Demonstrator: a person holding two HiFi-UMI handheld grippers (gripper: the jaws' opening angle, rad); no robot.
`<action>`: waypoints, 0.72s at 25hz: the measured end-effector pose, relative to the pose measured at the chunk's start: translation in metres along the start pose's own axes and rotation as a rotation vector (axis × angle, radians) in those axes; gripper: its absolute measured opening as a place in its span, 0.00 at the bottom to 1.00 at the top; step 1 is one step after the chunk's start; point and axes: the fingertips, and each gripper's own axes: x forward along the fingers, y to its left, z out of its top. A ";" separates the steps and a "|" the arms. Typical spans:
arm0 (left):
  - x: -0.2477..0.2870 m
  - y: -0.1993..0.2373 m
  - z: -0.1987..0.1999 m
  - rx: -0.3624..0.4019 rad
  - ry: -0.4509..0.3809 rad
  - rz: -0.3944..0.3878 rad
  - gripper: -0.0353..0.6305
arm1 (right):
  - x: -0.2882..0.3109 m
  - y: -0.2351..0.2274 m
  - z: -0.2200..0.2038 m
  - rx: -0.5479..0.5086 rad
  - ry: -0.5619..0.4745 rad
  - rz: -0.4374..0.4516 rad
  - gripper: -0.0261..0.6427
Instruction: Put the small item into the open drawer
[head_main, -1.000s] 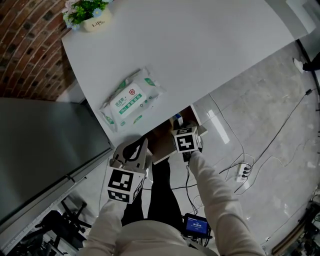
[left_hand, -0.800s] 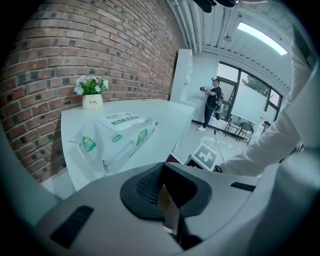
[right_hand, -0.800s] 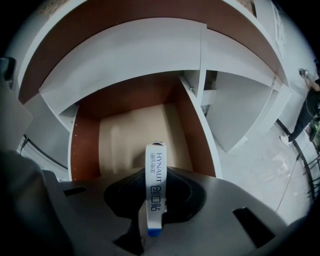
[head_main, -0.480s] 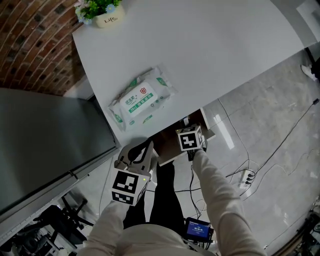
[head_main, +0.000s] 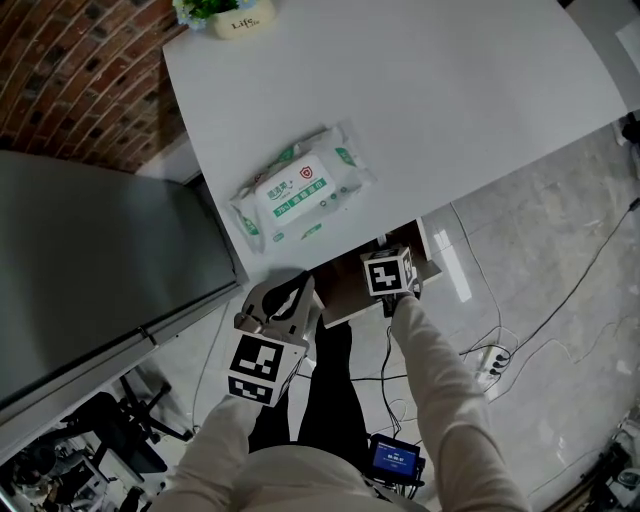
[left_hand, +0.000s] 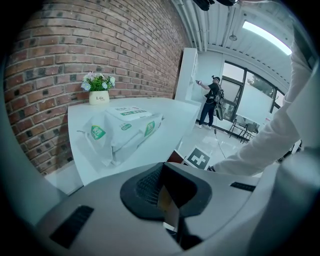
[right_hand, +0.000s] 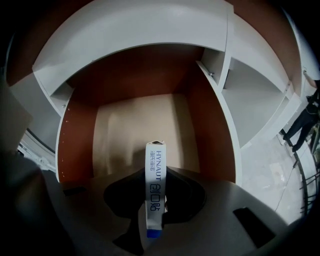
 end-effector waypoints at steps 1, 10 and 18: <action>0.000 0.000 0.000 0.000 0.000 -0.001 0.08 | 0.001 0.000 0.000 -0.003 0.001 0.000 0.17; 0.003 -0.001 0.003 -0.006 0.000 -0.004 0.08 | 0.001 -0.004 0.000 0.017 0.007 -0.025 0.18; 0.004 0.000 0.003 -0.009 -0.003 -0.006 0.08 | -0.005 -0.007 0.000 0.011 -0.010 -0.036 0.22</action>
